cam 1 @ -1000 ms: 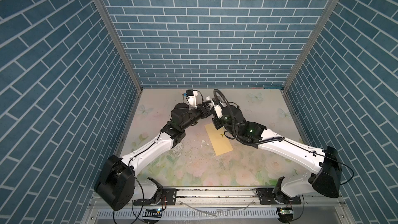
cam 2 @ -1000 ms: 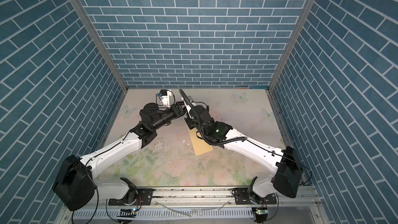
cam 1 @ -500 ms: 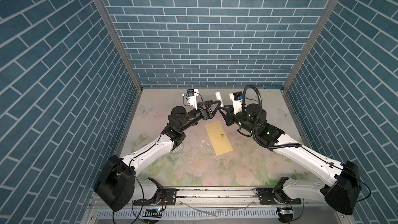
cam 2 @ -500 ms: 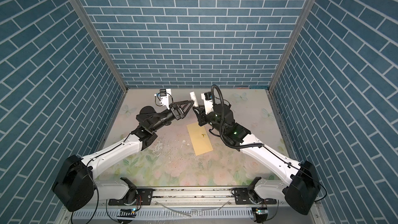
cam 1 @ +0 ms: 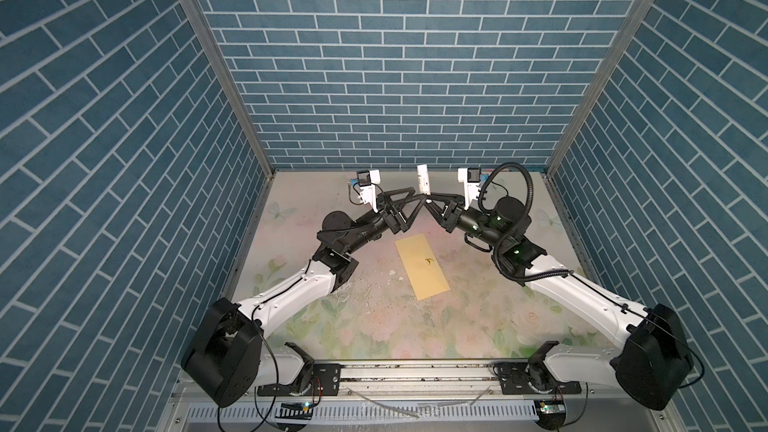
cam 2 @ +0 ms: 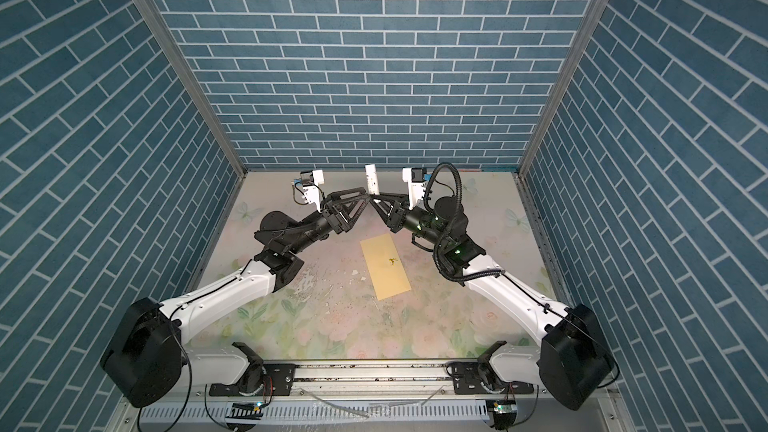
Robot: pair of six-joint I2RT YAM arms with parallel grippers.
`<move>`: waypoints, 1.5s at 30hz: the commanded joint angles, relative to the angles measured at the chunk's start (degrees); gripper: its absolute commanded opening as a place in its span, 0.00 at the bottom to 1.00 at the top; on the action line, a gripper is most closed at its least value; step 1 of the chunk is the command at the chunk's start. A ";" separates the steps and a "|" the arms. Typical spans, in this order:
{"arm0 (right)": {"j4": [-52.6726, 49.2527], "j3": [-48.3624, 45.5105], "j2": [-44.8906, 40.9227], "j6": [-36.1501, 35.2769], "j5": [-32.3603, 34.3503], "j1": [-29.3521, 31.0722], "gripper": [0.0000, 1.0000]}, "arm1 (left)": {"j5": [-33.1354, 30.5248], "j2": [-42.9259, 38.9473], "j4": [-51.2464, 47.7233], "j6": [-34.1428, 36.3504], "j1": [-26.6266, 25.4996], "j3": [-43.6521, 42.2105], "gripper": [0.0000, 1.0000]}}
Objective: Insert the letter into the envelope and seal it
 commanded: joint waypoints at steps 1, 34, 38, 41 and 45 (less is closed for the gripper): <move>9.22 -0.92 1.76 6.54 -6.55 -0.18 0.00 | 1.31 1.24 4.36 -1.16 -0.01 0.56 0.89; 11.48 -1.35 3.88 9.44 -13.05 -0.18 0.00 | 1.30 3.35 8.19 -6.92 2.60 1.20 0.48; 10.62 -0.99 4.31 9.35 -13.87 -0.20 0.00 | 0.78 3.43 8.34 -6.90 2.60 0.85 0.39; 10.08 -0.83 4.40 9.29 -14.15 -0.20 0.00 | 0.60 3.55 8.50 -6.90 2.60 0.67 0.29; 9.17 -0.55 4.40 8.96 -14.48 -0.25 0.00 | 0.47 3.60 8.34 -6.88 2.60 0.41 0.13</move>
